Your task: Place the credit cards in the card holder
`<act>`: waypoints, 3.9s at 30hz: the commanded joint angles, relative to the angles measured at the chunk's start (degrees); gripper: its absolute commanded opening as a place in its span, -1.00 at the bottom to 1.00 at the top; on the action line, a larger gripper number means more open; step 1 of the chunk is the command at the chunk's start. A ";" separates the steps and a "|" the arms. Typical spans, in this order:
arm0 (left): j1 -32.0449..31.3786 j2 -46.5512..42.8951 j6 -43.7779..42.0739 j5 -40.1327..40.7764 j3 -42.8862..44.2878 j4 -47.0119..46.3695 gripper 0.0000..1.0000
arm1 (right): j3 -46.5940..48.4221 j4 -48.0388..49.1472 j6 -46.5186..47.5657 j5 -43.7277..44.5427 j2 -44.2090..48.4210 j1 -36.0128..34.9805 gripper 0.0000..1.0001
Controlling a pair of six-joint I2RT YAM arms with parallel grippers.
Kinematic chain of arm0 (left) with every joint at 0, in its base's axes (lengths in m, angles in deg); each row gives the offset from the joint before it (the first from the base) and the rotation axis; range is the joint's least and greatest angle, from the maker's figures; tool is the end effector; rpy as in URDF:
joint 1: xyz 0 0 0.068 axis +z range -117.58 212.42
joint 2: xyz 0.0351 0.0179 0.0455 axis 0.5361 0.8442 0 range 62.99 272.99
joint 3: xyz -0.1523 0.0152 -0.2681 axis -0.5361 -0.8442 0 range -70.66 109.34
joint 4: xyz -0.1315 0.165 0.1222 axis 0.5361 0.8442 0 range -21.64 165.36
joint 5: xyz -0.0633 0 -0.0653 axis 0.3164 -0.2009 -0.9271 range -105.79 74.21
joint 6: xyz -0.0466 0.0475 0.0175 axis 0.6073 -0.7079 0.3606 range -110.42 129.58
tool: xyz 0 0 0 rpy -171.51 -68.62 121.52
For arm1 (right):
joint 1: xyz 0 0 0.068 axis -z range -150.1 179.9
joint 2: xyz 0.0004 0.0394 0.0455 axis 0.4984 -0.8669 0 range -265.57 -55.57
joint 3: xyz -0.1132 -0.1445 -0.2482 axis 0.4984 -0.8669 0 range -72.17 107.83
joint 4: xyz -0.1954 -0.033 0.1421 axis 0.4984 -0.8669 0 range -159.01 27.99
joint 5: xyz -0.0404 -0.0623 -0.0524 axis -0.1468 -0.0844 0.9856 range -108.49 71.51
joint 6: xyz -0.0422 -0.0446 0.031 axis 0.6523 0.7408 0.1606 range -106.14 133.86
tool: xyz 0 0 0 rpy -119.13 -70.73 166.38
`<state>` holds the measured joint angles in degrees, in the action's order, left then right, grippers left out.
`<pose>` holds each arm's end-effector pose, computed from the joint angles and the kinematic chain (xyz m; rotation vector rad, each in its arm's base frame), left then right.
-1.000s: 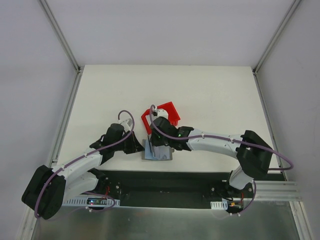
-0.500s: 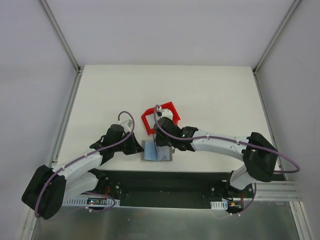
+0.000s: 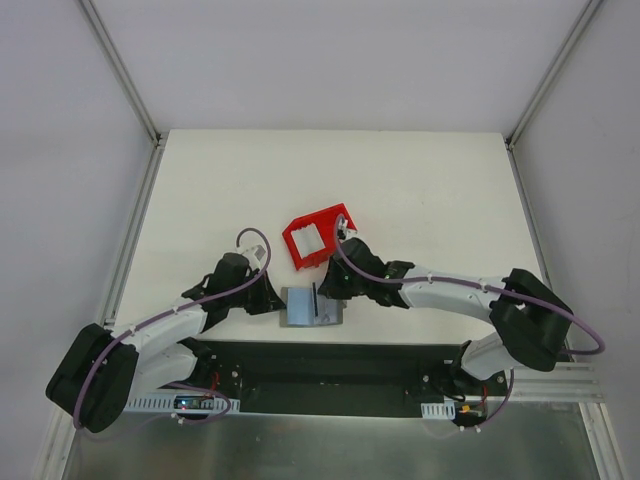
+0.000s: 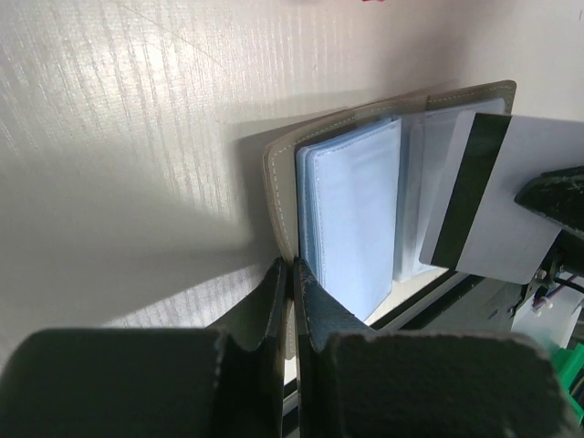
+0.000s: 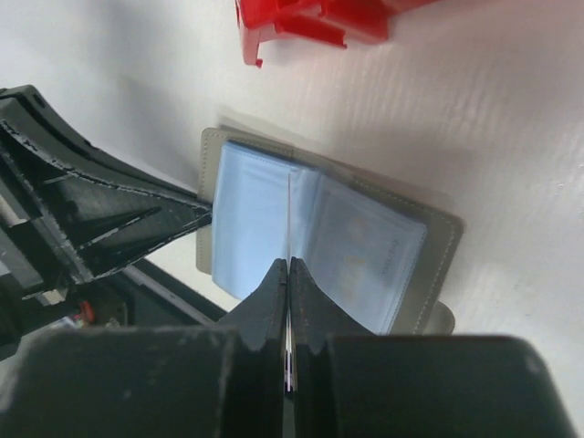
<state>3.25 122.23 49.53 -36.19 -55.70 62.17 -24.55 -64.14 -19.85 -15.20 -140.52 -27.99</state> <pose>0.1383 -0.0994 0.1794 -0.0160 2.4007 -1.0148 0.1673 0.2606 0.2415 -0.4669 2.3344 0.7580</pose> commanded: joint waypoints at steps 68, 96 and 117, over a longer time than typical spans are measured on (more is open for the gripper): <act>0.08 1.14 0.57 2.74 -1.60 -2.24 -1.00 | -15.45 32.80 -16.47 -16.65 -8.04 5.86 -0.99; 0.08 0.17 0.66 2.74 -1.69 -1.80 -1.00 | -13.43 31.84 -14.19 -16.12 -12.34 5.51 -0.99; 0.08 0.00 0.57 2.65 -2.04 -2.24 -1.00 | -14.05 19.04 -12.61 -8.04 -4.27 5.68 0.02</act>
<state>3.27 122.97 50.55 -34.71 -57.10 59.61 -38.48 -32.17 -37.45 -29.16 -149.98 -23.60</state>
